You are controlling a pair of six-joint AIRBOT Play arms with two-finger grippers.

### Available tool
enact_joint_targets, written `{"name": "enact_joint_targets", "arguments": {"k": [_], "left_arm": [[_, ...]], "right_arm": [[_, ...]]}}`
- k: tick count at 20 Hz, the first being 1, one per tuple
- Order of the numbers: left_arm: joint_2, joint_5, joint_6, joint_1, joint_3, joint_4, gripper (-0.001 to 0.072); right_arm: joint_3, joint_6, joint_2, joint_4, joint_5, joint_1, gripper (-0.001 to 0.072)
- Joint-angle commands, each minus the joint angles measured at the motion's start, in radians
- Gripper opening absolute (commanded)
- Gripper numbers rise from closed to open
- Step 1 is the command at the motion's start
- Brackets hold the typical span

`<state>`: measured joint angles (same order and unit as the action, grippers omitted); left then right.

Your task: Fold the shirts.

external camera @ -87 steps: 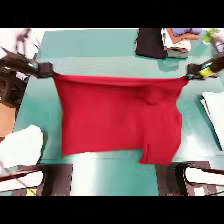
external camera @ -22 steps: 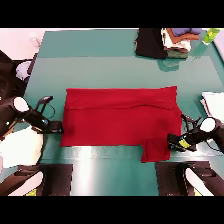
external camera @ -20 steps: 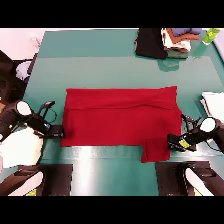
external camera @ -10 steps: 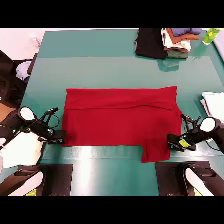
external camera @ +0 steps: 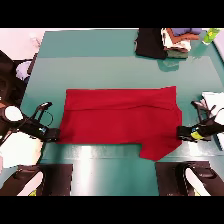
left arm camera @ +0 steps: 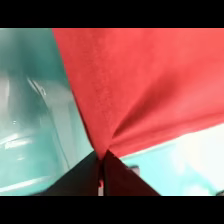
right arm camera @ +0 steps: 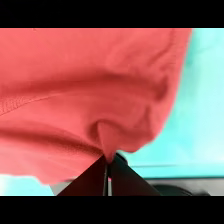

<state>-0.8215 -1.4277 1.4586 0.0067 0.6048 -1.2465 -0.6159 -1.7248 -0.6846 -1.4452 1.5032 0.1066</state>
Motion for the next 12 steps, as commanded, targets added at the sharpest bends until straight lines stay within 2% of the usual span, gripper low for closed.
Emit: {"name": "enact_joint_targets", "arguments": {"k": [1,3,6,12], "left_arm": [[0.032,-0.044,0.006,0.000,0.083,-0.011,0.0027],[0.021,0.023,-0.005,0.000,0.142,-0.019,0.0027],[-0.074,0.103,-0.044,0.000,0.224,-0.018,0.0027],[-0.429,0.263,-0.079,0.000,0.464,-0.013,0.0028]], "right_arm": [[-0.119,0.005,0.080,-0.024,0.057,0.001,0.0021],[-0.200,0.006,0.052,-0.023,0.016,0.001,0.0021],[-0.314,0.046,-0.100,-0.020,-0.047,0.000,0.0021],[-0.572,0.070,-0.522,-0.013,-0.189,0.001,0.0021]]}}
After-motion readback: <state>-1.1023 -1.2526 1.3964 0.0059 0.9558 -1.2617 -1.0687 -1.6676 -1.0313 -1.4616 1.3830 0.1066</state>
